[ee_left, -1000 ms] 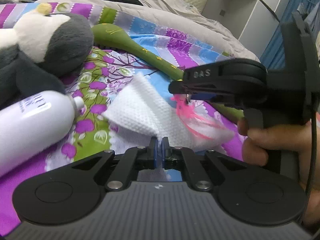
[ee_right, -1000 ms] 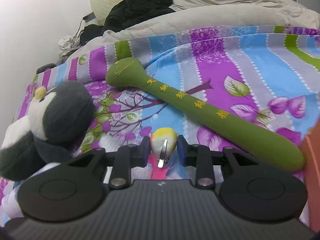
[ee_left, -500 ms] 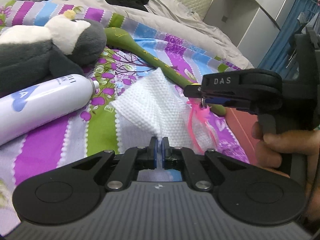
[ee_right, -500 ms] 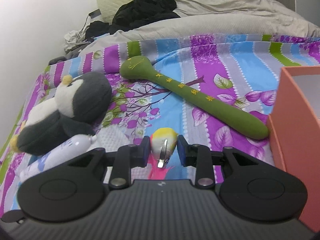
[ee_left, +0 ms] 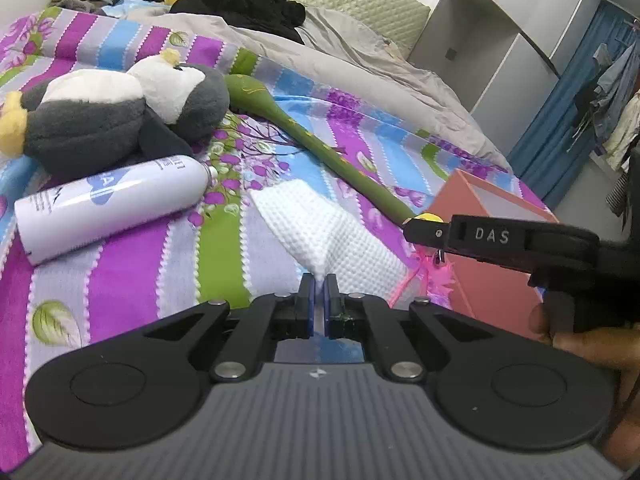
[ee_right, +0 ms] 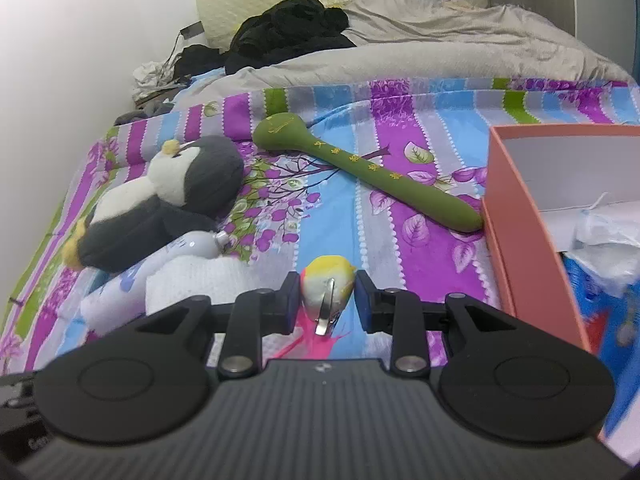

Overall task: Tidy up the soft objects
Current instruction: 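Lift the towel with the left tool while the right tool lifts the doll, then carry the towel with the left tool while the right tool carries the doll to the box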

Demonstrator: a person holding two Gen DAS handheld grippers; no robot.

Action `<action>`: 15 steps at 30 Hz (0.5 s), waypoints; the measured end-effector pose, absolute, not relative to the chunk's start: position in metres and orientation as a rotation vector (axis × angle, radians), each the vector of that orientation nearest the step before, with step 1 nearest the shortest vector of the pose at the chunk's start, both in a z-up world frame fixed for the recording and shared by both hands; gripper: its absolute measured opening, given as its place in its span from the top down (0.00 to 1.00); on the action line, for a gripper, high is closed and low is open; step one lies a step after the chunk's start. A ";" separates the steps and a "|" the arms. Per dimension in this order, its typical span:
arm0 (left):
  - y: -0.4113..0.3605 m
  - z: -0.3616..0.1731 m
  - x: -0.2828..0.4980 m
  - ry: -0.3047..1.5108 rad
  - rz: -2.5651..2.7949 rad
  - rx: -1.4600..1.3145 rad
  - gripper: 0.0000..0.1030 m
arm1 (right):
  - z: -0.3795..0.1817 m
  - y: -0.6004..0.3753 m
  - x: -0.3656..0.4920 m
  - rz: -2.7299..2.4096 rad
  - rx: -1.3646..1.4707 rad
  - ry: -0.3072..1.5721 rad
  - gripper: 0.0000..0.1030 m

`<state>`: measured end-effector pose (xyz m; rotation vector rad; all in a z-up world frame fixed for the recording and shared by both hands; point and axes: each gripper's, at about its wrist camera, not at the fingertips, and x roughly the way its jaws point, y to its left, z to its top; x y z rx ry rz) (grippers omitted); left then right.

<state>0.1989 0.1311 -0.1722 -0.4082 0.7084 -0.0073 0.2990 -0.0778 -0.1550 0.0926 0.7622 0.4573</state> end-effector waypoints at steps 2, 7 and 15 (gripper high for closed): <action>0.125 -0.164 0.190 0.703 -0.018 -0.404 0.95 | -0.148 -0.083 0.287 0.458 0.084 0.754 0.68; 0.107 -0.140 0.173 0.694 -0.052 -0.371 0.95 | -0.134 -0.097 0.255 0.452 0.078 0.749 0.68; 0.073 -0.098 0.151 0.683 -0.115 -0.301 0.95 | -0.111 -0.123 0.214 0.446 0.080 0.739 0.68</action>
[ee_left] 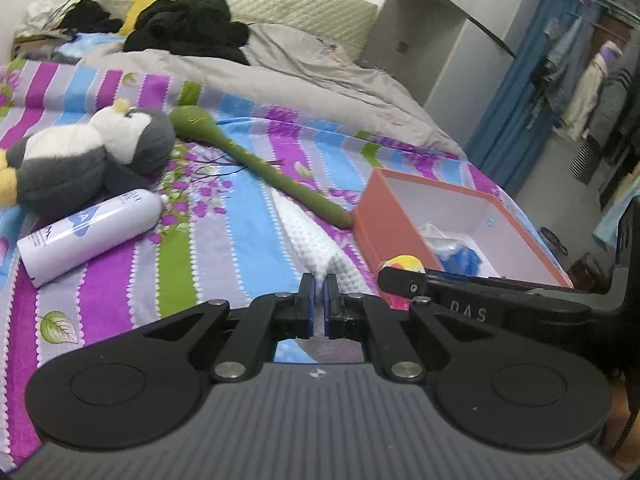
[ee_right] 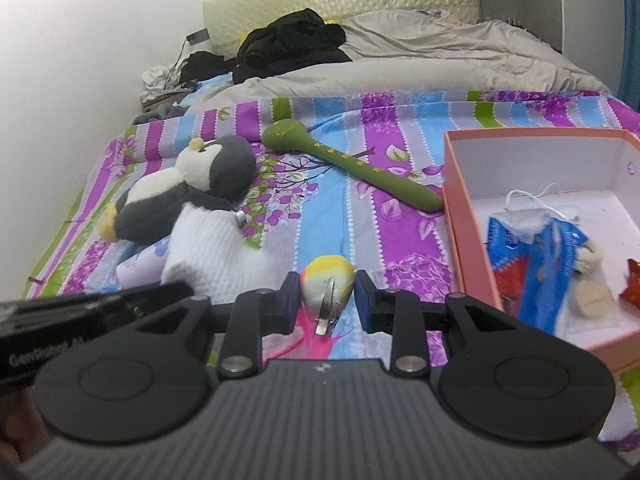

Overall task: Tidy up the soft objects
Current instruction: 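Carry the towel with the left tool while the right tool carries the doll to the box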

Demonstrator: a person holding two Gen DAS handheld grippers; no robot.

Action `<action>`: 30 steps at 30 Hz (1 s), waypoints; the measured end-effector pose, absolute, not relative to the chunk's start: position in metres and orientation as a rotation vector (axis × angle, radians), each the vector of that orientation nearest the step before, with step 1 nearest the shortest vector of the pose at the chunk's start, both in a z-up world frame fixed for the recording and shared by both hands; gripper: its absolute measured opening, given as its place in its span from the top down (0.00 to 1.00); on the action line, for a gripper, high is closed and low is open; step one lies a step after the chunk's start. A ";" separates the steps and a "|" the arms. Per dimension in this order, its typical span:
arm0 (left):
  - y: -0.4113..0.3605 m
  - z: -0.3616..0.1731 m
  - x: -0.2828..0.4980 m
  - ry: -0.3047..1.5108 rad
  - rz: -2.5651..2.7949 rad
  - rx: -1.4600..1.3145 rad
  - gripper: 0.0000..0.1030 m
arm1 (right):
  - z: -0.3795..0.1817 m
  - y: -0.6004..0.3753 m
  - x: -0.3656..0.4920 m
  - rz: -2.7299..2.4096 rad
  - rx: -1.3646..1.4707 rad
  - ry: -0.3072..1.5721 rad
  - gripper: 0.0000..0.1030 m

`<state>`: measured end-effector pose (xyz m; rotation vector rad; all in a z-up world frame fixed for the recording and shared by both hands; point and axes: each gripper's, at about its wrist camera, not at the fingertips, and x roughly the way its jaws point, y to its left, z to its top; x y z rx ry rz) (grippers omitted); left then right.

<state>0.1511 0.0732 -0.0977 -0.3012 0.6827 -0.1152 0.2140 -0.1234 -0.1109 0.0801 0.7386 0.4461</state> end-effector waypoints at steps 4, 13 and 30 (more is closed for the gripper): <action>0.054 -0.081 0.141 0.682 -0.151 -0.278 0.95 | -0.096 -0.139 0.201 0.442 0.087 0.724 0.68; 0.006 -0.043 0.136 0.666 -0.220 -0.221 0.95 | -0.066 -0.188 0.185 0.416 0.119 0.687 0.68; -0.110 -0.019 0.174 0.690 -0.390 -0.131 0.95 | -0.044 -0.287 0.174 0.270 0.151 0.664 0.68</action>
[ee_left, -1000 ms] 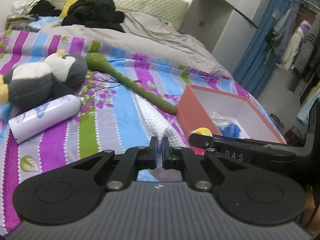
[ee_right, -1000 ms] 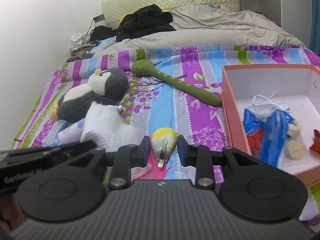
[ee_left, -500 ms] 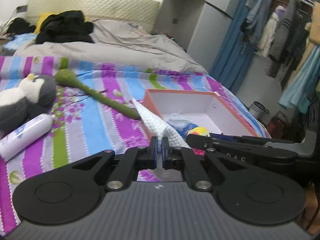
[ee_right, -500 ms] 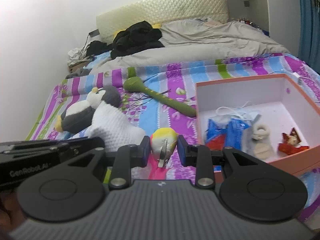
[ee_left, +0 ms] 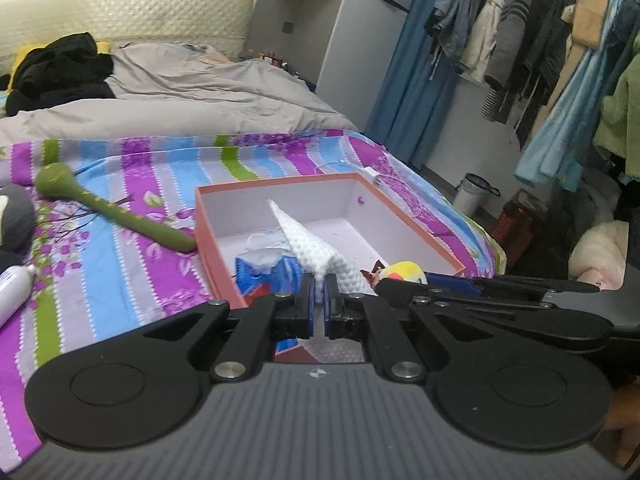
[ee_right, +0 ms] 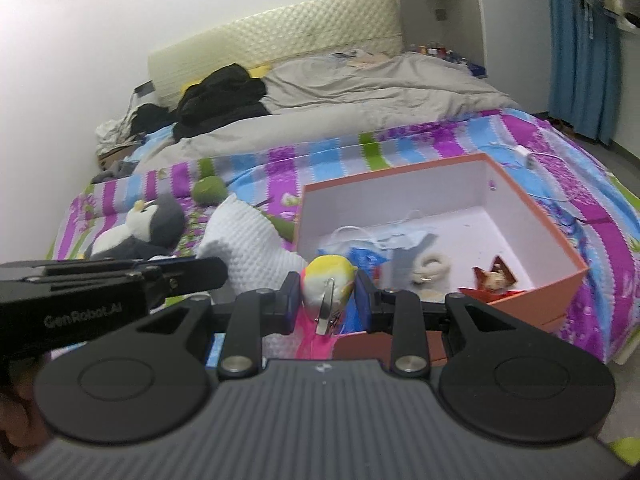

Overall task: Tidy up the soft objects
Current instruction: 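Carry the towel with the left tool while the right tool carries the doll to the box, then open both tools to release the towel and doll into the pink box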

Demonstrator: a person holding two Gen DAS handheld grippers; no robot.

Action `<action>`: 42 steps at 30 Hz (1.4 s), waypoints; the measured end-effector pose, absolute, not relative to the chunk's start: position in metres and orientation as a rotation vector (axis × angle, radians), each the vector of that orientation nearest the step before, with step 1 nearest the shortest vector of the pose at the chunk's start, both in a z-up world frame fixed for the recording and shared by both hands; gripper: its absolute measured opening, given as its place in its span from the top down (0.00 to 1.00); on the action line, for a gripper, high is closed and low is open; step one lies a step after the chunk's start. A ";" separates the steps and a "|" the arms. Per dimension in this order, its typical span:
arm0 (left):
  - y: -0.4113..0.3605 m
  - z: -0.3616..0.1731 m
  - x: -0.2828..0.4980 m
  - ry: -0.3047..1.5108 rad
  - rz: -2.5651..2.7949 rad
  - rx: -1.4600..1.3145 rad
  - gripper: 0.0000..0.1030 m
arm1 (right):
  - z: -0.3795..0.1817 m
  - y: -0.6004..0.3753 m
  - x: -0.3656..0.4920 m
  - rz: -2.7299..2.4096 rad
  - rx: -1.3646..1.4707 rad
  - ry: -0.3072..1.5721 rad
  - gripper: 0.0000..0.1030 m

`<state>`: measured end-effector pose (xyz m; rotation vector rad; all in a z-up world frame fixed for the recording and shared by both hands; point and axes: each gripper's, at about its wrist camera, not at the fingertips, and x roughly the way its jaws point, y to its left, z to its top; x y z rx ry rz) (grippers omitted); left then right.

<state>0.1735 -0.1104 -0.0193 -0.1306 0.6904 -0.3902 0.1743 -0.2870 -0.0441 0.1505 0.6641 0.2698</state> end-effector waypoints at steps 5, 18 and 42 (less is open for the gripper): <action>-0.124 -0.023 0.201 0.713 -0.382 -0.109 0.95 | -0.045 -0.308 0.188 0.235 0.173 0.665 0.68; -0.135 -0.048 0.302 0.754 -0.298 -0.066 0.95 | -0.059 -0.347 0.247 0.149 0.200 0.686 0.69; -0.139 -0.136 0.420 0.958 -0.261 -0.055 0.94 | -0.155 -0.348 0.352 0.106 0.183 0.906 0.67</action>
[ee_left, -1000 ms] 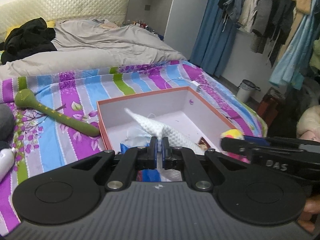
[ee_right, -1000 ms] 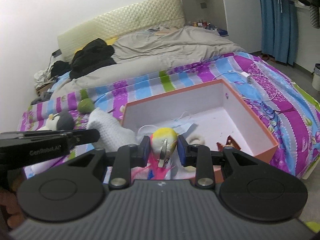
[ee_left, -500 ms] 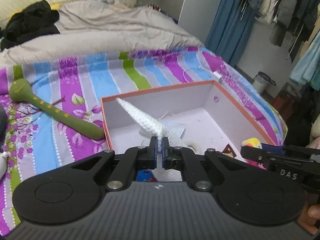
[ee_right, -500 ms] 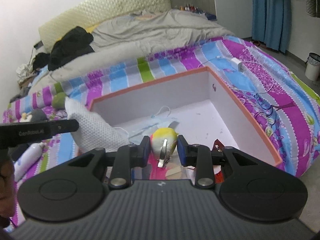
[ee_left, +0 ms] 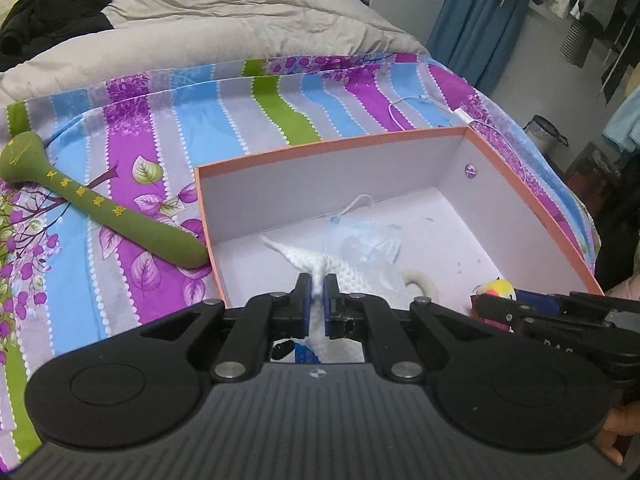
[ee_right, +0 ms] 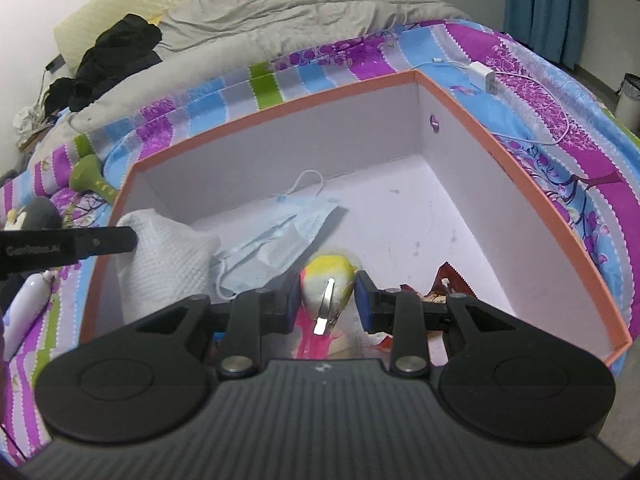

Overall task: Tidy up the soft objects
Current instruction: 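Open both tools to release the towel and doll into the pink box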

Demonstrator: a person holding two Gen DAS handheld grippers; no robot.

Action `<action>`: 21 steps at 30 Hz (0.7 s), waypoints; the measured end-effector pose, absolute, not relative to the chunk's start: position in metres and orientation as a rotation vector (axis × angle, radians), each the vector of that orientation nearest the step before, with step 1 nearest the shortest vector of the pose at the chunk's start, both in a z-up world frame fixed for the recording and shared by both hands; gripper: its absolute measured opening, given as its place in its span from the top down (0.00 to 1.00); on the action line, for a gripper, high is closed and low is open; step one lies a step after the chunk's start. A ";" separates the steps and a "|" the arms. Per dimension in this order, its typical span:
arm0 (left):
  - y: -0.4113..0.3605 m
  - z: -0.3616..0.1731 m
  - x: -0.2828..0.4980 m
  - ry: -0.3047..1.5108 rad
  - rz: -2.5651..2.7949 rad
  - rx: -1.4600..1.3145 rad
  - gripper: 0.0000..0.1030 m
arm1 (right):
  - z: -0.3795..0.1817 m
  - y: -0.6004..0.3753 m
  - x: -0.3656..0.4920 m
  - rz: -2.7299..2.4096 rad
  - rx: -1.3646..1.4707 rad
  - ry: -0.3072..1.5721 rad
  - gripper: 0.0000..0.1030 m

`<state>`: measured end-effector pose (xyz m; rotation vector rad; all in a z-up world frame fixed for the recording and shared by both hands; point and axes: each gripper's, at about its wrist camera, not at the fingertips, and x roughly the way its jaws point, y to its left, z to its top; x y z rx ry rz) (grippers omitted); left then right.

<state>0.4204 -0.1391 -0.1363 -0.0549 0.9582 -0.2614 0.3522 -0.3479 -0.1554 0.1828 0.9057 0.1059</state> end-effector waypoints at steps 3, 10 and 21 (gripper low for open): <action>-0.139 -0.136 0.418 0.963 -0.259 -0.045 0.94 | -0.155 -0.347 0.353 0.107 0.180 0.909 0.66; -0.135 -0.113 0.399 0.929 -0.256 -0.046 0.59 | -0.141 -0.345 0.345 0.089 0.166 0.884 0.41; -0.137 -0.039 0.331 0.808 -0.279 -0.015 0.50 | -0.081 -0.347 0.293 0.093 0.173 0.762 0.41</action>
